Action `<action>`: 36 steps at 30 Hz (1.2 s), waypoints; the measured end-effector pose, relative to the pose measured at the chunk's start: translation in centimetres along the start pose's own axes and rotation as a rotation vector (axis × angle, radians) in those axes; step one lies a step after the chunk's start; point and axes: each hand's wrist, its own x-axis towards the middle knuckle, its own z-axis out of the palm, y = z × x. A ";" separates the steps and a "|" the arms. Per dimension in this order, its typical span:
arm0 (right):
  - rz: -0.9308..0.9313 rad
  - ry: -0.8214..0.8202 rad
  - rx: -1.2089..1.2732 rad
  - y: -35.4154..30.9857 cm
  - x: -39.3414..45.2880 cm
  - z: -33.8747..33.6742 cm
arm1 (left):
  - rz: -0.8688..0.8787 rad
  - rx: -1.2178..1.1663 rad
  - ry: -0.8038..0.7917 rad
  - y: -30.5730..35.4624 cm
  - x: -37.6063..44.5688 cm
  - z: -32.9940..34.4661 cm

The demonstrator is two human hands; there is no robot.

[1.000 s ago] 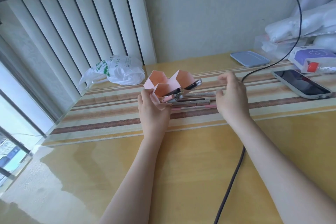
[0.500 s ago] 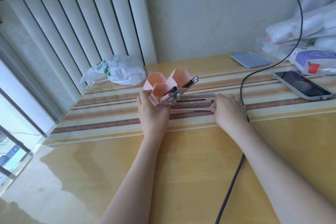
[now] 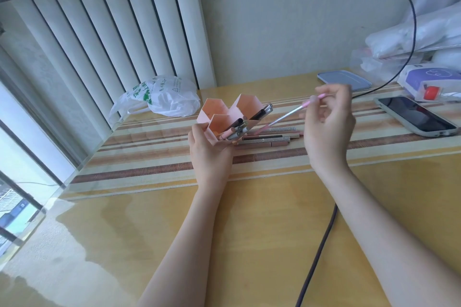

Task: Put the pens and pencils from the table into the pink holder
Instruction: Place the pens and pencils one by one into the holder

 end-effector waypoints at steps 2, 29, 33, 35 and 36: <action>-0.082 0.102 0.126 -0.8 0.1 -0.4 | 0.006 0.002 -0.004 -0.1 0.0 0.0; -0.223 -0.042 0.170 -1.6 -1.6 0.2 | 0.085 0.043 0.002 -0.9 0.4 0.0; -0.274 -0.098 0.074 -0.6 -1.7 0.6 | 0.116 0.075 0.000 -1.6 0.7 0.4; -0.319 -0.176 -0.022 -0.1 -1.6 0.8 | 0.116 0.087 0.004 -1.8 0.9 0.4; -0.348 -0.229 -0.085 0.1 -1.5 0.9 | 0.119 0.092 0.003 -1.9 0.9 0.4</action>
